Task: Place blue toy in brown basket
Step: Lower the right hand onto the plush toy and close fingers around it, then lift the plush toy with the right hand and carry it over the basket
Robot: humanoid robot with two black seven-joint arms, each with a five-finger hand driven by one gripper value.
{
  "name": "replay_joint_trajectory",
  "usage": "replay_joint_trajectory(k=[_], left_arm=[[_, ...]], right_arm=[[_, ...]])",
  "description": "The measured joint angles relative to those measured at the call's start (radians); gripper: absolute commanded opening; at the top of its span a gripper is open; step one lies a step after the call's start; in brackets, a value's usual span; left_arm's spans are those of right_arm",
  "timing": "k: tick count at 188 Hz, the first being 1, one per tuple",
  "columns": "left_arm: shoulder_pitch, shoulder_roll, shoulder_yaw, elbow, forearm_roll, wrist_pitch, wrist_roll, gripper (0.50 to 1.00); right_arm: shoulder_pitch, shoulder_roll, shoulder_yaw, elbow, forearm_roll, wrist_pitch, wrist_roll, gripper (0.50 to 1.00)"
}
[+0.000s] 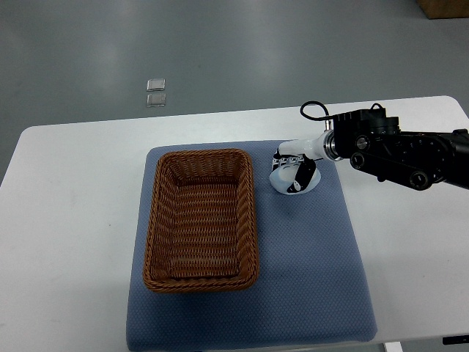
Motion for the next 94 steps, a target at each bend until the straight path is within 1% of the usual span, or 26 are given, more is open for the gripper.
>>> replay_joint_trajectory(k=[10,37,68,94], left_arm=[[0.000,0.000,0.000,0.000,0.000,0.000,0.000,1.000],[0.000,0.000,0.000,-0.001,0.000,0.000,0.000,1.000],[0.000,0.000,0.000,-0.001,0.000,0.000,0.000,1.000],[0.000,0.000,0.000,0.000,-0.001,0.000,0.000,1.000]], right_arm=[[0.005,-0.005,0.006,0.003,0.001,-0.002,0.007,0.502],[0.051,-0.036,0.013,0.032,0.017,0.005,0.015,0.504],[0.140,-0.102,0.020,0.142,0.078,0.030,0.015,0.515],[0.201,-0.112,0.053,0.212,0.191,0.034,0.015,0.521]])
